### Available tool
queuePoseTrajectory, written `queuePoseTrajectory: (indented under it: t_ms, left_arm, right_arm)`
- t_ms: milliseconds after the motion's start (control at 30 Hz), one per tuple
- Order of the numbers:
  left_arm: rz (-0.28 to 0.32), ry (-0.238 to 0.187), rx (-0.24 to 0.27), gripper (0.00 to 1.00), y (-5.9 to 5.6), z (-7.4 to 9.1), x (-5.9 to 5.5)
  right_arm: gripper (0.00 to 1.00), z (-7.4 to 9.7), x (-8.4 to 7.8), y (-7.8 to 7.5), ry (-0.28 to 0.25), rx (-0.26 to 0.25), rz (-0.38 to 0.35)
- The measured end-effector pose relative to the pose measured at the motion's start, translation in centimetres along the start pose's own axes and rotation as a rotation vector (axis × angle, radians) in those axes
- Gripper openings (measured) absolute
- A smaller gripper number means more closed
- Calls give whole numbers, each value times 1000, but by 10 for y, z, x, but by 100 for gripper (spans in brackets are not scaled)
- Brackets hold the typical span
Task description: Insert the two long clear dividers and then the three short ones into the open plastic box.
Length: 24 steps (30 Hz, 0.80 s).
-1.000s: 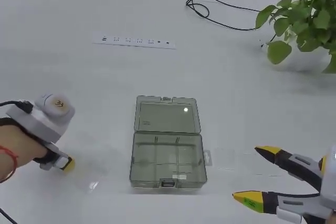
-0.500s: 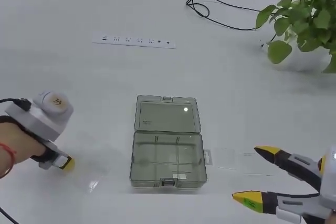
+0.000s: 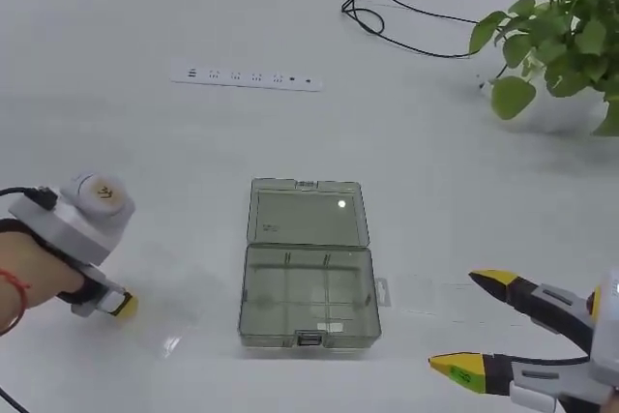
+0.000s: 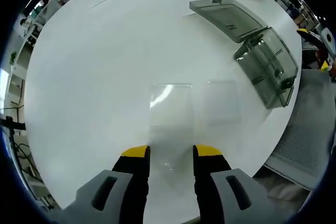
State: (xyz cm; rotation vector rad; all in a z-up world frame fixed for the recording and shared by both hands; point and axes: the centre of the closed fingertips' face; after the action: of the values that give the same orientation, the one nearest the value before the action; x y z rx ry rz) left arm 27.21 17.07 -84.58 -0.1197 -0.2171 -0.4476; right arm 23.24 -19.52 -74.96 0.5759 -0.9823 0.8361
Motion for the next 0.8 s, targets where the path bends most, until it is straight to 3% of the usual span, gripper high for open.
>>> queuePoseTrajectory:
  t_ms: [433, 800]
  left_arm:
    - [16, -23, -22, 31, -1, 1, 0]
    - [53, -81, -36, 30, -4, 3, -1]
  right_arm:
    - [80, -1, 1, 2, 11, 7, 11]
    - [77, -2, 3, 5, 14, 15, 9]
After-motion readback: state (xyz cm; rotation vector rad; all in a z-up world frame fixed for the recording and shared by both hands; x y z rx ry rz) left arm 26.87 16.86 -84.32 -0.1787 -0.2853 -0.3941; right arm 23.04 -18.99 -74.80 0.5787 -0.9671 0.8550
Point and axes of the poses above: the centre of the closed fingertips' face, and the gripper's own axes: z roughly backward along the fingers, y roughly to its left, x roughly out of its top, and after that the axes turned 6 degrees about z, right-handed
